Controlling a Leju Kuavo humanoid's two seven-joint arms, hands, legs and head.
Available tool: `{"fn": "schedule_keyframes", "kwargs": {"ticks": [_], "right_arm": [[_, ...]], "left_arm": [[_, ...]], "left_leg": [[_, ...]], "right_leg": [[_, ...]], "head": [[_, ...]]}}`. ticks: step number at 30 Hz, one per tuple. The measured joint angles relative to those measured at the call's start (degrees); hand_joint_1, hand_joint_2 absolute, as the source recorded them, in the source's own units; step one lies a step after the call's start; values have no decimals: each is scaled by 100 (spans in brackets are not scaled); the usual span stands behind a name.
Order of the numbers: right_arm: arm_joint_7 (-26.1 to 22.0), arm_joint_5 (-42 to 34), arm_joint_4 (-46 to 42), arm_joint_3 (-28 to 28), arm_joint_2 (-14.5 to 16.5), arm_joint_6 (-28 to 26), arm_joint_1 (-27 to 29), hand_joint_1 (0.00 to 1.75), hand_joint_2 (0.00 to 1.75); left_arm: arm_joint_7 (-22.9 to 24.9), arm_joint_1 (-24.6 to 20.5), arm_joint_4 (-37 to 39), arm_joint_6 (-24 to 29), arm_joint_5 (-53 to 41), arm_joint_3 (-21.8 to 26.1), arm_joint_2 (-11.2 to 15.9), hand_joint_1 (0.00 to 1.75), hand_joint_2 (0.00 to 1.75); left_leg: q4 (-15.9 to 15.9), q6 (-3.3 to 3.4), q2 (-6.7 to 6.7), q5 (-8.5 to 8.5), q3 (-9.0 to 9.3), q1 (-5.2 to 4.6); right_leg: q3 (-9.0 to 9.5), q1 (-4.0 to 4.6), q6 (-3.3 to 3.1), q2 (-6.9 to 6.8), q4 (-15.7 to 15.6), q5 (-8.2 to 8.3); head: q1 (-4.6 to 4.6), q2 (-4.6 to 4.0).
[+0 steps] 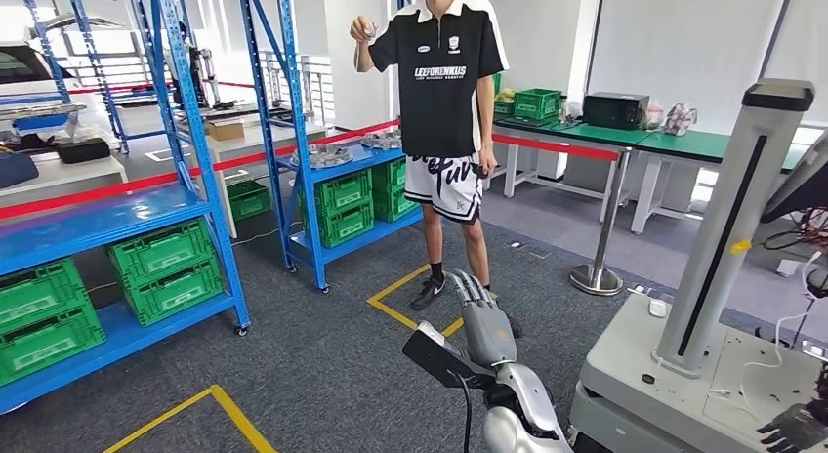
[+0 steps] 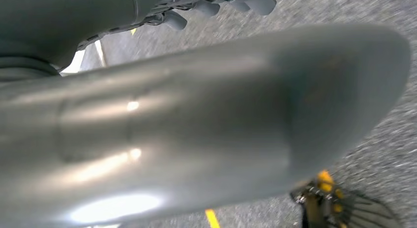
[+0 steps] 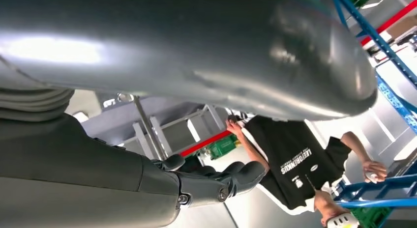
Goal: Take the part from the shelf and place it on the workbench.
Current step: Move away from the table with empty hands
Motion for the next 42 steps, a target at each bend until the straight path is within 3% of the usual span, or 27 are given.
{"fn": "schedule_keyframes", "kwargs": {"ticks": [2, 3, 5, 6, 7, 8, 10, 12, 14, 16, 18, 19, 21, 22, 23, 24, 26, 28, 29, 30, 31, 34, 36, 37, 38, 40, 42], "right_arm": [[-14, -2, -18, 0, 13, 14, -7, 0, 0], [-18, -2, -19, 0, 13, 21, -5, 0, 0], [-28, -2, -15, 0, 8, 24, 5, 0, 0], [-36, -2, -13, 0, 7, 19, 10, 0, 0], [-46, -3, -11, 0, 8, 14, 9, 0, 0], [-56, -3, -10, 0, 9, 9, 7, 0, 0], [-68, -5, -10, 0, 9, 1, -7, 0, 0], [-73, -8, -9, 1, 7, -5, -23, 0, 0], [-70, -9, -9, 2, 20, -15, -32, 0, 0], [-56, -9, -11, 2, 29, -40, -38, 0, 0], [-13, -8, -12, 2, 12, -59, -32, 0, 0], [18, -4, -12, 2, -3, -60, -13, 0, 0], [75, 4, -16, 2, -42, -55, 58, 0, 0], [94, 8, -20, 2, -58, -53, 89, 0, 0], [107, 9, -29, 2, -71, -52, 108, 0, 0], [113, 10, -45, 2, -84, -51, 114, 0, 0], [115, 11, -79, 2, -113, -50, 112, 0, 0], [116, 10, -103, 2, -130, -46, 120, 0, 0], [117, 10, -116, 2, -130, -46, 126, 0, 0], [117, 13, -134, 2, -130, -49, 129, 0, 0], [116, 17, -160, 1, -130, -54, 133, 0, 0], [121, 26, -215, -10, -159, -60, 167, 0, 0], [129, 26, -216, -17, -194, -61, 218, 0, 0], [131, 26, -217, -19, -207, -64, 244, 0, 0], [133, 26, -220, -22, -216, -67, 262, 0, 0], [140, 17, -248, -39, -231, -73, 275, 0, 0], [170, 8, -287, -73, -251, -77, 273, 0, 0]], "left_arm": [[20, 14, 4, 18, -5, 0, -6, 0, 0], [27, 8, 7, 25, -5, 0, -14, 0, 0], [37, 0, 7, 31, -5, 0, -18, 0, 0], [39, 6, 7, 31, -5, 0, -20, 0, 0], [39, 15, 7, 31, -6, 0, -21, 0, 0], [38, 24, 7, 31, -6, 0, -19, 0, 0], [35, 22, 4, 31, -8, 0, -14, 0, 0], [31, 11, 1, 31, -12, 0, -13, 0, 0], [40, 20, 1, 31, -21, 0, -13, 0, 0], [66, 32, 1, 31, -38, 0, -16, 0, 0], [94, 17, -1, 33, -64, 0, -19, 0, 0], [106, 0, -1, 35, -83, 0, -19, 0, 0], [122, -23, -2, 37, -120, 0, -19, 0, 0], [131, -25, -1, 36, -136, 0, -20, 0, 0], [141, -24, -1, 36, -144, 0, -21, 0, 0], [149, -24, 0, 36, -148, 0, -23, 0, 0], [158, -42, -1, 37, -154, 0, -26, 0, 0], [162, -59, -5, 37, -177, -1, -27, 0, 0], [170, -56, -8, 37, -199, -2, -25, 0, 0], [183, -47, -8, 35, -221, -4, -27, 0, 0], [201, -41, -7, 34, -239, -5, -31, 0, 0], [229, -78, -4, 33, -272, -13, -44, 0, 0], [231, -99, -4, 33, -294, -17, -49, 0, 0], [234, -99, -4, 33, -307, -19, -51, 0, 0], [239, -97, -5, 33, -316, -19, -51, 0, 0], [257, -98, -12, 33, -330, -20, -50, 0, 0], [274, -105, -18, 32, -340, -22, -50, 0, 0]], "left_leg": [[336, -48, 349, -209, -165, -22], [688, -64, 568, -400, -320, -34], [1390, -87, 742, -699, -626, -29], [1540, -89, 762, -723, -679, -29], [1442, -85, 774, -634, -609, -30], [1142, -74, 814, -472, -435, -34], [344, -21, 1033, -199, -2, -70], [-33, 62, 1140, -128, 187, -111], [-44, 136, 1009, -109, 177, -113], [-70, 193, 886, -78, 178, -83], [-88, 239, 773, -51, 172, -52], [-87, 254, 707, -43, 159, -48], [-80, 264, 548, -28, 138, -46], [-73, 259, 459, -21, 130, -46], [-62, 249, 373, -14, 126, -45], [-49, 235, 289, -8, 121, -43], [-20, 180, 143, 7, 87, -49], [-33, 94, 11, 43, 41, -38], [-57, 47, -65, 71, 13, -26], [-59, 11, -56, 83, -10, -24], [-4, -16, 61, 48, -53, -33], [817, -59, 644, -416, -418, -59], [1475, -83, 754, -691, -685, -49], [1542, -88, 765, -682, -686, -47], [1368, -86, 772, -569, -567, -45], [576, -59, 826, -265, -100, -52], [31, 0, 880, -151, 208, -77]], "right_leg": [[24, -17, -75, -152, -58, 46], [25, 1, -96, -228, -64, 51], [20, 27, -117, -401, -62, 45], [20, 35, -122, -487, -60, 39], [21, 40, -123, -567, -57, 34], [26, 44, -118, -647, -53, 25], [35, 68, -87, -792, -35, -2], [40, 103, -42, -914, -22, -26], [57, 115, 9, -1013, -26, -40], [23, 92, 89, -829, 93, -145], [-214, 62, 161, -461, 627, -455], [-403, 56, 178, -354, 1030, -641], [-693, 47, 187, -307, 1617, -816], [-701, 41, 180, -298, 1616, -743], [-587, 33, 168, -266, 1371, -569], [-392, 20, 152, -182, 970, -355], [-52, -6, 122, 84, 252, -110], [35, 4, 79, 172, 37, -101], [39, 5, 42, 94, 26, -81], [48, 6, 0, 15, 6, -58], [58, 0, -46, -59, -17, -33], [60, 12, -128, -293, -53, 1], [56, 32, -145, -450, -52, -8], [55, 36, -146, -513, -50, -12], [56, 39, -142, -561, -46, -16], [56, 48, -118, -638, -31, -31], [42, 72, -73, -680, -13, -40]], "head": [[-17, -1], [-27, 0], [-31, 1], [-31, 1], [-31, 1], [-31, 1], [-30, 1], [-22, 1], [-15, 1], [-12, 0], [-8, -1], [-7, -1], [-6, 0], [-6, 0], [-6, 1], [-6, 0], [-6, -1], [-5, -1], [-4, -1], [-4, -1], [-12, -1], [-38, -1], [-38, -1], [-38, -1], [-38, -1], [-37, -1], [-31, -1]]}}
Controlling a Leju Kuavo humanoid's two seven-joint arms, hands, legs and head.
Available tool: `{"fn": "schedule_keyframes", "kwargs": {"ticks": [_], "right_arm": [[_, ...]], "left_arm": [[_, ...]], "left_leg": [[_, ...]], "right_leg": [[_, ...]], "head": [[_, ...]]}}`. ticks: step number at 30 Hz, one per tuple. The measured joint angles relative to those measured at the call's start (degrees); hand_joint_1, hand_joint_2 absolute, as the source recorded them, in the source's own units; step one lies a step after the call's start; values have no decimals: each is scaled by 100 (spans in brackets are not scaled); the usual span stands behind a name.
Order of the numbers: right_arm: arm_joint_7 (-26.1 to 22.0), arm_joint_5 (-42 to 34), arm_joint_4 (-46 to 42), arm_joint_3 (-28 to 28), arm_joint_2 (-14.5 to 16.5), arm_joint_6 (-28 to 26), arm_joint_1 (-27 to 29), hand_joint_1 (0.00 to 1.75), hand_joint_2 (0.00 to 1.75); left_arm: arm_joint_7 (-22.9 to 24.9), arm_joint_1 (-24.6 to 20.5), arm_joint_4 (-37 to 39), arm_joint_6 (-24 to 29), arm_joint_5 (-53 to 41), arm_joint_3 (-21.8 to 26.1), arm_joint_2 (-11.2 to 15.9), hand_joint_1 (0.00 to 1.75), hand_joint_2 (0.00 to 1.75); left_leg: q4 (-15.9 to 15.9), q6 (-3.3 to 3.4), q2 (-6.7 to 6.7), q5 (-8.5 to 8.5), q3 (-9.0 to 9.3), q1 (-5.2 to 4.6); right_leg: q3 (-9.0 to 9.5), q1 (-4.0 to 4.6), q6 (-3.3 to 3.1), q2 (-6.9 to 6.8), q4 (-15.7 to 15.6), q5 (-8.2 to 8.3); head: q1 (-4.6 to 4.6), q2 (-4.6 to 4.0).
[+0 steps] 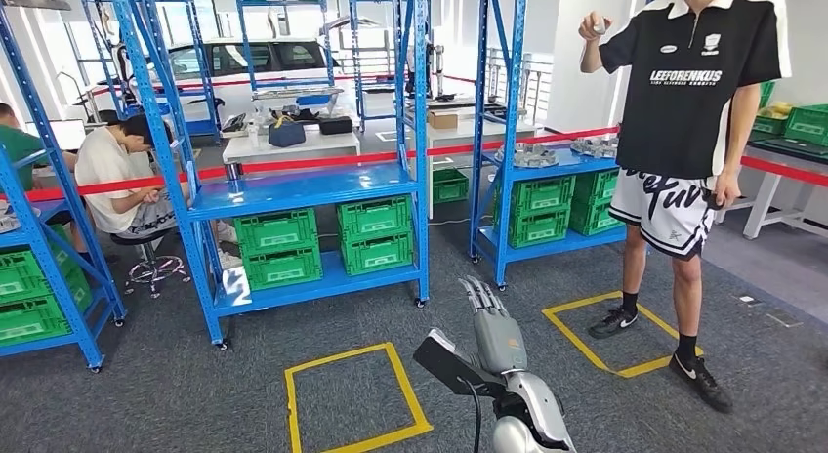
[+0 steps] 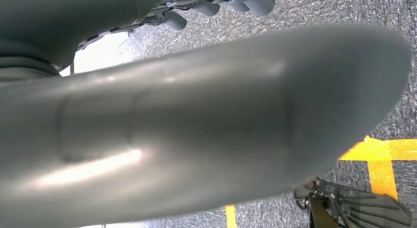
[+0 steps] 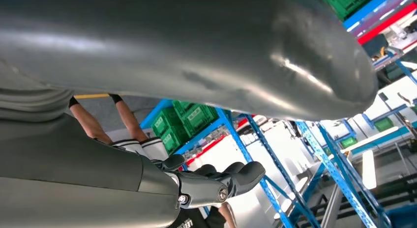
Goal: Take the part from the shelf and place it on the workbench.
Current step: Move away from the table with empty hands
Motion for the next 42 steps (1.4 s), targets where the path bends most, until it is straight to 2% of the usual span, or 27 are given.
{"fn": "schedule_keyframes", "kwargs": {"ticks": [3, 5, 6, 8, 9, 10, 11, 12, 13, 14, 15, 16, 19, 20, 25, 30, 32, 34, 35, 36, 38, 39, 40, 41, 42], "right_arm": [[43, -2, -24, -47, -16, -9, 14, 0, 0], [49, -1, -48, -81, -40, -15, 15, 0, 0], [49, 0, -61, -96, -63, -16, 18, 0, 0], [49, 1, -70, -115, -115, -3, 46, 0, 0], [49, 1, -69, -121, -134, 9, 68, 0, 0], [48, 1, -69, -124, -145, 20, 86, 0, 0], [48, 3, -69, -127, -148, 27, 93, 0, 0], [47, 5, -70, -127, -148, 30, 90, 0, 0], [47, 7, -70, -128, -148, 32, 81, 0, 0], [47, 9, -71, -129, -146, 33, 70, 0, 0], [46, 12, -71, -130, -144, 35, 62, 0, 0], [46, 13, -71, -131, -142, 37, 58, 0, 0], [46, 16, -71, -134, -140, 35, 48, 0, 0], [45, 17, -71, -135, -140, 33, 42, 0, 0], [46, 25, -71, -135, -130, 35, 30, 0, 0], [61, 36, -71, -135, -60, 40, 3, 0, 0], [66, 35, -71, -135, -44, 39, -32, 0, 0], [65, 34, -68, -135, -35, 31, -78, 0, 0], [63, 36, -66, -135, -33, 28, -102, 0, 0], [63, 38, -61, -135, -32, 28, -118, 0, 0], [64, 46, -40, -135, -30, 34, -128, 0, 0], [65, 50, -25, -135, -29, 38, -124, 0, 0], [66, 52, -10, -135, -26, 40, -124, 0, 0], [67, 55, 3, -135, -22, 40, -133, 0, 0], [66, 58, 13, -135, -18, 39, -149, 0, 0]], "left_arm": [[18, 7, -1, -3, -16, -2, -3, 0, 0], [22, -1, -1, -8, -25, -6, -9, 0, 0], [22, -14, -1, -10, -27, -8, -11, 0, 0], [10, -40, -1, -15, -16, -10, -14, 0, 0], [-1, -43, -1, -16, -3, -10, -14, 0, 0], [-14, -38, -1, -18, 12, -10, -15, 0, 0], [-28, -30, -1, -20, 23, -10, -15, 0, 0], [-38, -24, -1, -20, 29, -10, -19, 0, 0], [-44, -21, -1, -20, 30, -10, -21, 0, 0], [-49, -23, -2, -20, 30, -10, -20, 0, 0], [-50, -26, -4, -20, 30, -10, -19, 0, 0], [-50, -27, -7, -20, 30, -10, -15, 0, 0], [-50, -5, -9, -21, 30, -8, -10, 0, 0], [-50, 3, -8, -21, 31, -8, -10, 0, 0], [-67, 10, -12, -19, 75, -8, -9, 0, 0], [-151, 59, -12, -1, 151, -4, -5, 0, 0], [-157, 65, -12, 22, 153, 1, -6, 0, 0], [-154, 71, -11, 43, 156, 4, -17, 0, 0], [-152, 71, -10, 49, 156, 5, -25, 0, 0], [-151, 71, -10, 52, 159, 7, -31, 0, 0], [-151, 69, -11, 55, 168, 10, -39, 0, 0], [-151, 69, -11, 55, 179, 12, -42, 0, 0], [-150, 70, -11, 55, 190, 13, -44, 0, 0], [-150, 70, -10, 55, 200, 14, -47, 0, 0], [-151, 70, -10, 55, 209, 15, -50, 0, 0]], "left_leg": [[-86, 98, -12, -3, 32, -9], [-120, 172, -27, 22, 40, 17], [-135, 205, -34, 34, 43, 31], [-134, 244, -67, 43, 27, 37], [-130, 249, -90, 44, 20, 38], [-121, 249, -113, 45, 14, 40], [-109, 244, -134, 43, 11, 44], [-92, 234, -153, 40, 9, 53], [-70, 210, -173, 33, 4, 62], [-41, 176, -195, 22, -9, 62], [-23, 137, -216, 15, -24, 58], [-9, 123, -231, -1, -39, 48], [-31, 221, -243, -9, -51, 32], [-50, 233, -239, 6, -46, 32], [-119, 112, -234, 74, 2, 35], [-77, 153, -233, 40, -24, 23], [-111, 169, -233, 42, -13, 18], [-240, 170, -226, 95, 63, 62], [-304, 170, -220, 126, 103, 87], [-338, 172, -214, 142, 127, 110], [-341, 182, -212, 134, 129, 115], [-330, 179, -216, 122, 128, 120], [-313, 166, -224, 107, 128, 128], [-282, 145, -233, 84, 127, 142], [-237, 114, -242, 51, 125, 157]], "right_leg": [[-10, 15, 82, -11, -3, 9], [-81, -4, 152, 142, 155, -106], [-201, -18, 183, 242, 407, -251], [-582, -39, 216, 360, 1187, -601], [-759, -49, 225, 370, 1530, -707], [-847, -59, 230, 372, 1682, -704], [-822, -70, 232, 373, 1604, -594], [-683, -83, 235, 373, 1305, -401], [-480, -99, 242, 385, 877, -207], [-300, -102, 245, 405, 502, -71], [-175, -104, 236, 420, 234, 6], [-122, -104, 229, 432, 104, 21], [-125, -94, 186, 425, 80, 41], [-125, -89, 170, 428, 80, 47], [-133, -87, 115, 431, 84, 56], [-134, -101, 126, 427, 78, 54], [-110, -95, 161, 425, 32, 60], [-107, -91, 210, 426, 53, 22], [-178, -86, 236, 426, 210, -74], [-318, -94, 262, 426, 497, -222], [-708, -107, 320, 426, 1246, -534], [-844, -120, 344, 425, 1482, -580], [-880, -134, 364, 425, 1506, -511], [-791, -150, 382, 425, 1285, -337], [-612, -169, 399, 425, 899, -122]], "head": [[7, 1], [9, 1], [10, 1], [14, 1], [14, 1], [15, 1], [15, 1], [15, 1], [15, 0], [15, 0], [14, 1], [14, 0], [14, 0], [13, 0], [13, 0], [13, 1], [13, 0], [15, 1], [18, 1], [24, 1], [36, -1], [41, -1], [42, -1], [42, -1], [42, -1]]}}
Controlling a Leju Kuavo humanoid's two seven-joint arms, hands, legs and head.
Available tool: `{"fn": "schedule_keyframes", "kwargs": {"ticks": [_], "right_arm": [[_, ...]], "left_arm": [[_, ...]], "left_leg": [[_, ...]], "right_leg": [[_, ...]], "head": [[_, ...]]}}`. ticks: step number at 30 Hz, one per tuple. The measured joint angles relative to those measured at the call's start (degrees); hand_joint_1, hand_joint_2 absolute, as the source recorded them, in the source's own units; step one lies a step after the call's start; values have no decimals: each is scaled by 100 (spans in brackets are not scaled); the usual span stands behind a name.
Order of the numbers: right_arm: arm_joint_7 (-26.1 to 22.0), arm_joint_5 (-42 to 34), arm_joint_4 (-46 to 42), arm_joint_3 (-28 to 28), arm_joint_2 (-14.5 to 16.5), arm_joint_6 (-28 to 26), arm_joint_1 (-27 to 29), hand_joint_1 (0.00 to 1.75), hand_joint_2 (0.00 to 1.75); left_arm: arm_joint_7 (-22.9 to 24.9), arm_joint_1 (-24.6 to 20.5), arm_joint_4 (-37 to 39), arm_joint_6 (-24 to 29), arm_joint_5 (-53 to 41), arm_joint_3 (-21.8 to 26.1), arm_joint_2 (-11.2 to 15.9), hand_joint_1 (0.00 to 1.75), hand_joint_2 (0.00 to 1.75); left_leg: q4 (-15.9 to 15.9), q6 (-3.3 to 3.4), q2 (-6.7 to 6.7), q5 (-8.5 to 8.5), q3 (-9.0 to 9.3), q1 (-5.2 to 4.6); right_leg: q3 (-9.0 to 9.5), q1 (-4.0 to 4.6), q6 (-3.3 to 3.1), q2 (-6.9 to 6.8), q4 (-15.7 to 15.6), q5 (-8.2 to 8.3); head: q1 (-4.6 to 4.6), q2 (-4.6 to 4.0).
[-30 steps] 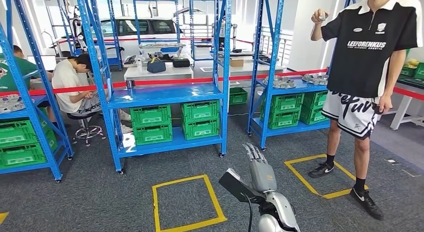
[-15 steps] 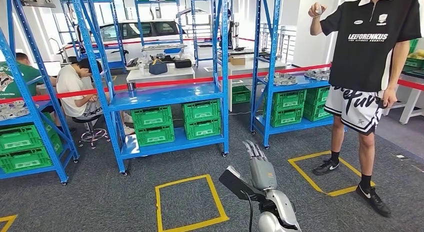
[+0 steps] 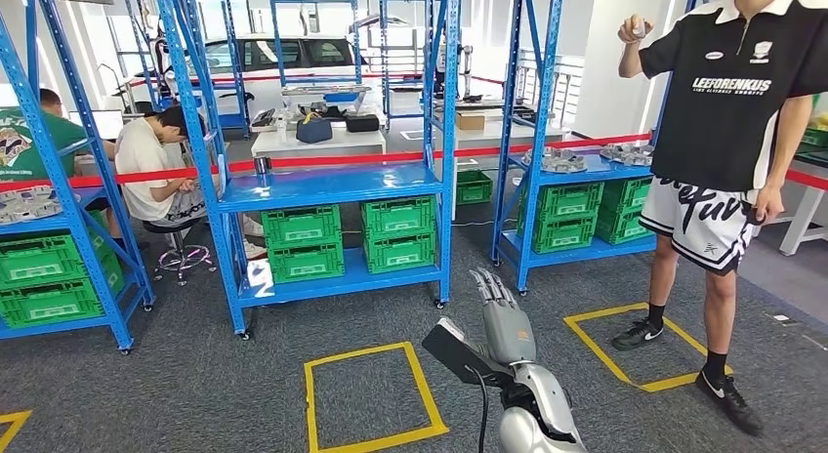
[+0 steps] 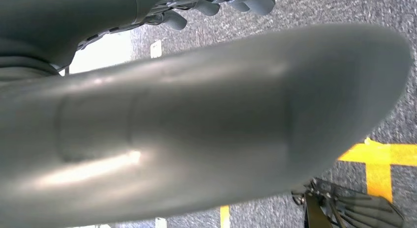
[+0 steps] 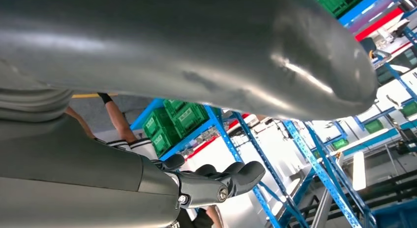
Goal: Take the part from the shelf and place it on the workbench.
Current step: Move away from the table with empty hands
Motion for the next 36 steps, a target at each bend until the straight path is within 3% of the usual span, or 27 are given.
{"fn": "schedule_keyframes", "kwargs": {"ticks": [2, 3, 7, 9, 11, 12, 13, 14, 16, 17, 19, 22, 24, 27, 28, 29, 30, 31, 32, 34, 36], "right_arm": [[-1, 8, 16, 1, 20, -4, -36, 0, 0], [-1, 9, 24, 1, 34, -5, -45, 0, 0], [-1, 10, 40, 2, 83, -9, -67, 0, 0], [-1, 11, 41, 2, 105, -12, -86, 0, 0], [-2, 11, 52, 2, 110, -10, -89, 0, 0], [-2, 11, 63, 2, 110, -9, -84, 0, 0], [-2, 11, 74, 2, 111, -7, -81, 0, 0], [-2, 10, 83, 2, 113, -7, -81, 0, 0], [-7, 10, 89, 2, 126, -4, -91, 0, 0], [-11, 11, 92, 3, 139, 5, -107, 0, 0], [-19, 11, 107, 4, 166, 34, -138, 0, 0], [-21, 9, 134, 4, 196, 56, -165, 0, 0], [-25, 2, 155, 4, 201, 49, -207, 0, 0], [-23, -21, 201, 4, 190, 29, -203, 0, 0], [-21, -26, 219, 4, 182, 16, -177, 0, 0], [-19, -30, 237, 4, 175, 1, -159, 0, 0], [-19, -31, 250, 4, 167, -14, -148, 0, 0], [-20, -32, 258, 4, 158, -27, -146, 0, 0], [-21, -32, 266, 4, 148, -36, -150, 0, 0], [-23, -32, 278, 7, 136, -38, -149, 0, 0], [-22, -34, 285, 9, 128, -33, -144, 0, 0]], "left_arm": [[-1, -3, -3, 0, 4, 3, 3, 0, 0], [-1, -6, -5, 0, 5, 5, 7, 0, 0], [-1, 1, -3, 0, 7, 17, 1, 0, 0], [-2, -5, -3, 0, 6, 23, 1, 0, 0], [-2, -5, -3, 0, 5, 28, 5, 0, 0], [-1, 2, -3, 0, 5, 31, 6, 0, 0], [-1, 11, -2, 0, 6, 33, 6, 0, 0], [-1, 19, -2, 0, 7, 35, 5, 0, 0], [-3, 26, -3, 2, 9, 38, 9, 0, 0], [-8, 26, -3, 4, 18, 39, 13, 0, 0], [-34, 31, -3, 9, 42, 46, 22, 0, 0], [-84, 71, -3, 13, 68, 78, 22, 0, 0], [-101, 93, -2, 13, 74, 92, 20, 0, 0], [-111, 90, -2, 13, 60, 93, 16, 0, 0], [-110, 90, -2, 13, 51, 95, 11, 0, 0], [-107, 91, -1, 12, 39, 96, 4, 0, 0], [-103, 91, -1, 11, 27, 97, -4, 0, 0], [-97, 89, 0, 11, 17, 97, -14, 0, 0], [-92, 82, -1, 11, 10, 97, -21, 0, 0], [-78, 64, -2, 13, 7, 97, -30, 0, 0], [-68, 51, -2, 13, 5, 98, -31, 0, 0]], "left_leg": [[99, -89, -15, -79, -22, 3], [129, -134, -19, -107, -31, -2], [177, -265, -5, -163, -48, 14], [639, -286, 65, -378, -279, 9], [1427, -282, 108, -664, -707, -8], [1713, -270, 112, -716, -887, -16], [1805, -247, 113, -661, -978, -26], [1666, -214, 114, -495, -952, -41], [933, -111, 129, -63, -643, -91], [572, -60, 145, 59, -468, -125], [221, 7, 166, 73, -296, -180], [110, 71, 142, 35, -190, -171], [69, 129, 127, 5, -90, -152], [69, 180, 106, -83, -9, -150], [75, 180, 93, -120, 27, -150], [84, 171, 80, -161, 69, -150], [94, 157, 69, -206, 118, -149], [104, 136, 61, -256, 164, -149], [119, 110, 56, -302, 202, -154], [122, 44, 53, -371, 232, -163], [150, -25, 51, -374, 256, -167]], "right_leg": [[321, -4, -26, 19, -649, 230], [391, 7, -70, 30, -784, 239], [426, 29, -287, 30, -803, 201], [469, 23, -362, 13, -818, 183], [507, 51, -412, -3, -818, 141], [530, 68, -426, -7, -817, 118], [559, 84, -433, -9, -817, 90], [597, 98, -434, -10, -817, 59], [688, 113, -425, -14, -825, -10], [719, 123, -407, -14, -831, -42], [749, 126, -347, -19, -856, -60], [754, 122, -251, -22, -782, -35], [550, 111, -205, -17, -387, -138], [-124, 102, -145, -11, 612, -492], [-287, 99, -133, -11, 752, -501], [-340, 95, -128, -11, 669, -372], [-289, 91, -131, -12, 391, -136], [-162, 88, -143, -14, -32, 153], [-36, 98, -163, -14, -406, 321], [125, 125, -233, -15, -813, 426], [173, 135, -317, -9, -833, 403]], "head": [[-1, 0], [-2, 0], [-6, 2], [-15, 1], [-21, 1], [-21, 1], [-21, 1], [-21, 1], [-21, 0], [-20, -1], [-19, 1], [-15, 2], [-9, 2], [-3, 2], [-2, 2], [-1, 2], [-2, 2], [-1, 2], [-3, 1], [-3, 1], [-7, 1]]}}
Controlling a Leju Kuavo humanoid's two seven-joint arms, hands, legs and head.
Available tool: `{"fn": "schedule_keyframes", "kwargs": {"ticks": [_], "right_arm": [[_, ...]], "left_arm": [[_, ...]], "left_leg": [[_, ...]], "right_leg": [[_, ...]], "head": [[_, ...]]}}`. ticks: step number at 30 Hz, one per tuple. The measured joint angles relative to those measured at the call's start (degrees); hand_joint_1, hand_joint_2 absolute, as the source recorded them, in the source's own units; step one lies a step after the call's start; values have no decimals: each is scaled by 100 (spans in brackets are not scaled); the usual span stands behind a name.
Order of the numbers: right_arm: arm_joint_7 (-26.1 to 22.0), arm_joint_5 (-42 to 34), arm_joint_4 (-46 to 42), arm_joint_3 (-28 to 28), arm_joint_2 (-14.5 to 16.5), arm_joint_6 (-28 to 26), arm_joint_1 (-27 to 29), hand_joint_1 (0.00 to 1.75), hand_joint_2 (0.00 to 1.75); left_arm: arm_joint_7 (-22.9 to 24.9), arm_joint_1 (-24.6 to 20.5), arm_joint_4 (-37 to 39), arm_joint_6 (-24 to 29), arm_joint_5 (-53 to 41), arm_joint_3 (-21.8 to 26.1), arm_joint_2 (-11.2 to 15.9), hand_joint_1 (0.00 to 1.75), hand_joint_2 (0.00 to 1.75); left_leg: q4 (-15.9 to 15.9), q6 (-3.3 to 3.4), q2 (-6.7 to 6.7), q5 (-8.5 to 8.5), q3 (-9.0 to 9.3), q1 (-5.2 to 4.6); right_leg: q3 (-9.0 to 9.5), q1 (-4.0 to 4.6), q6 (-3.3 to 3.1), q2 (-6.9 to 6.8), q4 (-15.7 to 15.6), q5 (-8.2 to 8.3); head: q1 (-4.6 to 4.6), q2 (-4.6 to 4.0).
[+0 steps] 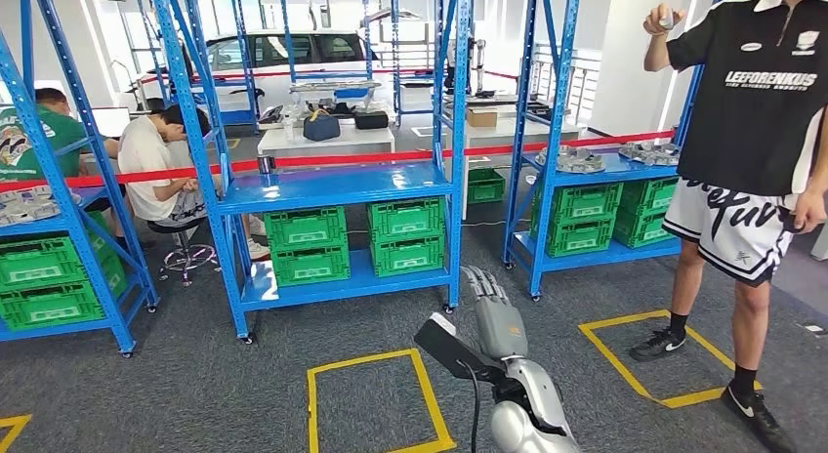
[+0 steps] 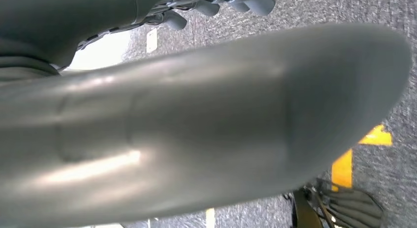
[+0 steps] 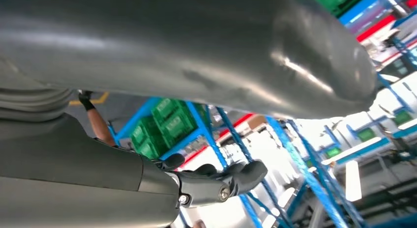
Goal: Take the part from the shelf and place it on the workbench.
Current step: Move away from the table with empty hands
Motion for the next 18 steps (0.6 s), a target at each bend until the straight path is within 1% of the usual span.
{"fn": "schedule_keyframes", "kwargs": {"ticks": [1, 2, 3, 4, 6, 7, 8, 9, 11, 12, 13, 15, 16, 18], "right_arm": [[1, -2, 1, 0, -3, -1, -2, 0, 0], [1, -4, 1, 0, -6, -1, -11, 0, 0], [-1, -6, 2, 0, -7, -1, -21, 0, 0], [-2, -7, 2, 0, -4, -1, -28, 0, 0], [6, -3, 9, 0, -3, 2, -28, 0, 0], [19, 1, 15, 0, -3, 1, -19, 0, 0], [37, 5, 20, 0, -4, 1, -10, 0, 0], [57, 10, 24, 0, -3, 0, -5, 0, 0], [90, 20, 25, 0, -2, -2, -6, 0, 0], [99, 24, 26, 0, -1, -3, -9, 0, 0], [106, 27, 26, 0, -1, -3, -11, 0, 0], [108, 31, 27, 0, 0, -3, -9, 0, 0], [108, 32, 27, 0, 0, -3, -6, 0, 0], [104, 33, 27, 0, 0, -4, -7, 0, 0]], "left_arm": [[3, -1, 1, 0, 0, 1, -4, 0, 0], [3, -4, 1, 0, -1, 1, -10, 0, 0], [4, -11, 2, 0, -1, 2, -16, 0, 0], [3, -20, 3, 0, -1, 2, -22, 0, 0], [2, -30, 3, 0, -2, 2, -25, 0, 0], [3, -24, 3, 0, -6, 2, -25, 0, 0], [4, -16, 4, 0, -11, 2, -25, 0, 0], [5, -9, 4, 0, -18, 2, -26, 0, 0], [6, -3, 3, 1, -31, 2, -26, 0, 0], [6, -5, 3, 2, -40, 2, -27, 0, 0], [5, -8, 3, 3, -49, 2, -29, 0, 0], [9, -12, 4, 7, -63, 2, -34, 0, 0], [12, -9, 4, 9, -66, 2, -36, 0, 0], [16, -3, 4, 11, -66, 2, -37, 0, 0]], "left_leg": [[81, -30, 7, 12, -22, 2], [243, -60, 17, 26, -86, 5], [481, -89, 31, 7, -221, 10], [805, -117, 47, -66, -428, 17], [1444, -157, 60, -321, -882, 25], [1613, -161, 63, -396, -1051, 27], [1604, -156, 64, -364, -1129, 27], [1394, -145, 67, -208, -1104, 27], [629, -109, 83, 304, -875, 22], [303, -82, 96, 448, -773, 9], [103, -45, 105, 527, -699, -7], [8, 39, 105, 471, -644, -29], [3, 70, 101, 478, -622, -31], [-5, 95, 98, 465, -610, -31]], "right_leg": [[42, -11, -39, 3, -18, 20], [95, -21, -77, 5, -32, -2], [154, -31, -110, 5, -45, -30], [206, -35, -134, 3, -57, -66], [294, -32, -158, 3, -59, -153], [348, -31, -158, 5, -58, -200], [410, -30, -155, 8, -58, -249], [480, -30, -148, 10, -58, -300], [614, -28, -118, 8, -58, -409], [657, -22, -93, 8, -62, -454], [680, -17, -60, 7, -75, -492], [716, -7, 12, 9, -80, -505], [737, -5, 37, 8, -81, -501], [768, 0, 53, 7, -78, -491]], "head": [[-2, 1], [-9, 1], [-13, 1], [-19, 1], [-27, 1], [-28, 1], [-28, 1], [-28, 1], [-28, 1], [-28, -2], [-26, -4], [-19, -9], [-15, -8], [-14, -8]]}}
